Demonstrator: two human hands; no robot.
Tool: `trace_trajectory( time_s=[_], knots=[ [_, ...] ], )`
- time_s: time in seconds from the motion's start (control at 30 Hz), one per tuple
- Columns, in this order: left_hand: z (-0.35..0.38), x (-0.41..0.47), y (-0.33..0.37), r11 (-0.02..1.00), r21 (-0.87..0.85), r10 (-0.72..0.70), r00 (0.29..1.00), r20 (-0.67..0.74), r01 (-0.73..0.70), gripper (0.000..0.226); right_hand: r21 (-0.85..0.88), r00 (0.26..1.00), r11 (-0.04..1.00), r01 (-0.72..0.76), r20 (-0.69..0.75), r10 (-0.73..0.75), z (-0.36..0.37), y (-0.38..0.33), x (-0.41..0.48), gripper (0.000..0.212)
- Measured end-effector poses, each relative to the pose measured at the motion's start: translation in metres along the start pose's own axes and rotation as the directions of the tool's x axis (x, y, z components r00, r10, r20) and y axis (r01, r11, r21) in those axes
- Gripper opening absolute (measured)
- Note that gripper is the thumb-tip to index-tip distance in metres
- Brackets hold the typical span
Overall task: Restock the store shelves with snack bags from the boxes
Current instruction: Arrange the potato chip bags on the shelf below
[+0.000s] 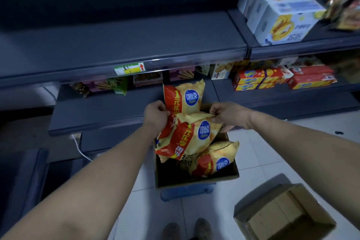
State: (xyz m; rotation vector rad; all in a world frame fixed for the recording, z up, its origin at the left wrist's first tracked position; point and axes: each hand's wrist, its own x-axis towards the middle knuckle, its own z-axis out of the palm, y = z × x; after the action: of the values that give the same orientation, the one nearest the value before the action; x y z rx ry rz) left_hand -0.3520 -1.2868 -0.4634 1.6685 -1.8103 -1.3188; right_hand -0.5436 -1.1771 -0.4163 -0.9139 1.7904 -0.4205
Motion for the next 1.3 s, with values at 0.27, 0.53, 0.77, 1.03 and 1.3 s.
trace_trajectory(
  time_s=[0.27,0.53,0.77,1.03,1.3],
  knots=[
    [-0.064,-0.035,0.058,0.991,-0.041,0.125,0.991,-0.054,-0.128,0.043,-0.047,0.980,0.988,0.145,-0.134,-0.150,-0.065,-0.072,-0.076,0.019],
    [-0.165,-0.078,0.129,0.976,-0.104,0.175,0.970,-0.167,-0.194,0.038,-0.231,0.843,0.899,0.373,-0.320,-0.432,-0.118,-0.162,-0.142,0.024],
    [-0.247,-0.088,0.118,0.976,-0.147,0.099,0.932,-0.349,-0.159,0.035,-0.301,0.726,0.826,0.476,-0.396,-0.562,-0.093,-0.223,-0.122,0.023],
    [-0.325,-0.030,0.081,0.976,-0.160,0.051,0.874,-0.483,-0.146,0.036,-0.253,0.688,0.828,0.500,-0.465,-0.558,-0.043,-0.292,-0.042,0.010],
    [-0.380,0.094,0.056,0.969,-0.204,0.045,0.908,-0.416,-0.141,0.033,-0.260,0.698,0.870,0.420,-0.520,-0.492,-0.013,-0.370,0.071,0.020]
  ],
)
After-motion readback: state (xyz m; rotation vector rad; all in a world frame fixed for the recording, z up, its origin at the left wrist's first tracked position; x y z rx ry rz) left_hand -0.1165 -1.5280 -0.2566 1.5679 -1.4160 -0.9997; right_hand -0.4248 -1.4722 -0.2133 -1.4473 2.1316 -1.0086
